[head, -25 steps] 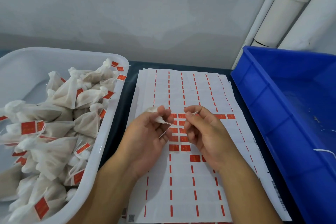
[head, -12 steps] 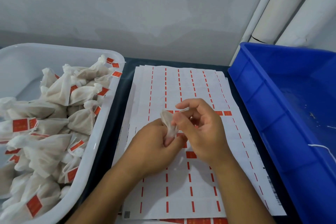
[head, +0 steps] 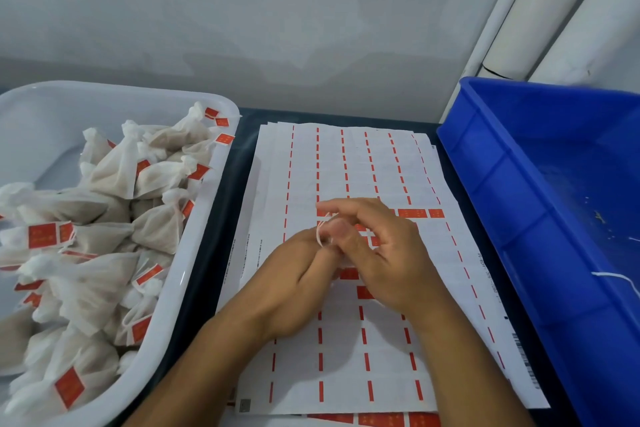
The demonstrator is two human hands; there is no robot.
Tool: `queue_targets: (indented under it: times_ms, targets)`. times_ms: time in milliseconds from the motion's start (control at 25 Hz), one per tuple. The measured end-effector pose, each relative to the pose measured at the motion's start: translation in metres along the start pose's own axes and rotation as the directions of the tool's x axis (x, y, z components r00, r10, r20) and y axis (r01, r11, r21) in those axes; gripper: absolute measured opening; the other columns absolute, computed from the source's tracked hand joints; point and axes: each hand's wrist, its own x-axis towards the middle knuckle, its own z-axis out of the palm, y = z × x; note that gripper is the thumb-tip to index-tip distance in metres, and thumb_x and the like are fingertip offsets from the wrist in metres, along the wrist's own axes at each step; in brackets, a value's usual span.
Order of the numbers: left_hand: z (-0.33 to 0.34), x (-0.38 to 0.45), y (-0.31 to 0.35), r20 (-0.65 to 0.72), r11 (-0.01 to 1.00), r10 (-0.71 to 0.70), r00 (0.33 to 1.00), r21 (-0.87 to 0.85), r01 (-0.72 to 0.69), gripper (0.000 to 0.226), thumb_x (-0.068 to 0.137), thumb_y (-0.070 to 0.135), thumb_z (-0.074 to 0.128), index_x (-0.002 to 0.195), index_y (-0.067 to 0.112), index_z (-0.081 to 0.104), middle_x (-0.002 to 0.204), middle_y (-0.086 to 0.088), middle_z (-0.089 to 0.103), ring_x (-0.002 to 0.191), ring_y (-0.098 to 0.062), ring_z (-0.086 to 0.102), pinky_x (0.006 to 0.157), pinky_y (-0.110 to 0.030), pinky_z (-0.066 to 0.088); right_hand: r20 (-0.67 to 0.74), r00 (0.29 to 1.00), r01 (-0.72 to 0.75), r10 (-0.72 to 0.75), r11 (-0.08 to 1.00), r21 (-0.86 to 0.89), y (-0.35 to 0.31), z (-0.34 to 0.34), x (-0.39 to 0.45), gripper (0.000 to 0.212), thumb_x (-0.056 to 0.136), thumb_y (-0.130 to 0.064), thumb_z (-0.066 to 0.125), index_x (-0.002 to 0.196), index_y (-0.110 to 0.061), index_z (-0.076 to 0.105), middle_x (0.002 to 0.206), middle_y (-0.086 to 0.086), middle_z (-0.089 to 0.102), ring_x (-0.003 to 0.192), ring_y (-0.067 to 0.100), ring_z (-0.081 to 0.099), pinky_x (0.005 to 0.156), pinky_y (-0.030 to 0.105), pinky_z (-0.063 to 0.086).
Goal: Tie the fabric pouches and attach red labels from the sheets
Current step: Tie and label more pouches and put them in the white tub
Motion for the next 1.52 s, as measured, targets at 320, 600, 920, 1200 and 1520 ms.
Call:
queue_targets:
  times_ms: [320,600,920,1200,1520]
  targets:
    - [-0.004,0.007,-0.002,-0.171,0.964,-0.241,0.955,-0.154,0.216,0.045,0.106,0.053,0.035,0.077,0.037,0.066,0.084,0.013,0.067,0.083,-0.001,0.065,0.071,-0.017,0.049,-0.024,1.000,-0.019,0.018,1.000,-0.005,0.005,-0.002,0.001,0.007,0.096,-0.036,0.063,0.103,-0.036,0.065,0.097,-0.023,0.068,0.102,0.006,0.066,0.080,0.012,0.054]
    - [-0.011,0.007,0.003,-0.100,0.886,-0.338,0.936,-0.368,0.281,0.058,0.105,0.050,0.043,0.081,0.013,0.080,0.083,-0.003,0.078,0.085,-0.011,0.075,0.084,-0.028,0.051,0.089,0.994,0.060,-0.060,0.998,-0.006,0.006,-0.003,-0.001,0.010,0.093,-0.022,0.072,0.103,-0.024,0.072,0.101,-0.018,0.067,0.100,0.014,0.068,0.084,0.020,0.056]
    - [-0.008,0.009,-0.007,-0.161,0.856,-0.438,0.884,-0.377,0.355,0.047,0.102,0.058,0.040,0.087,0.040,0.081,0.088,0.017,0.077,0.086,0.003,0.071,0.079,-0.025,0.046,0.153,0.987,0.083,-0.048,0.969,-0.231,0.010,-0.004,-0.004,0.032,0.094,-0.040,0.069,0.126,-0.036,0.069,0.116,-0.030,0.060,0.112,-0.004,0.057,0.091,0.005,0.046]
    - [-0.005,0.011,-0.011,-0.168,0.821,-0.510,0.844,-0.390,0.418,0.030,0.100,0.054,0.047,0.081,0.067,0.066,0.083,0.025,0.073,0.082,-0.004,0.072,0.069,-0.027,0.048,0.109,0.994,0.015,0.018,0.954,-0.298,0.018,0.000,-0.001,0.036,0.095,-0.050,0.060,0.128,-0.040,0.066,0.115,-0.033,0.054,0.110,-0.006,0.054,0.088,0.013,0.053]
    - [-0.011,0.015,-0.009,0.000,0.803,-0.404,0.915,-0.479,0.354,0.041,0.085,0.057,0.060,0.100,0.027,0.082,0.108,0.001,0.078,0.103,-0.019,0.072,0.095,-0.046,0.054,-0.118,0.993,-0.009,-0.008,0.990,-0.141,0.012,0.002,0.001,0.027,0.096,-0.042,0.059,0.108,-0.023,0.075,0.104,-0.015,0.066,0.097,0.004,0.062,0.079,0.012,0.053]
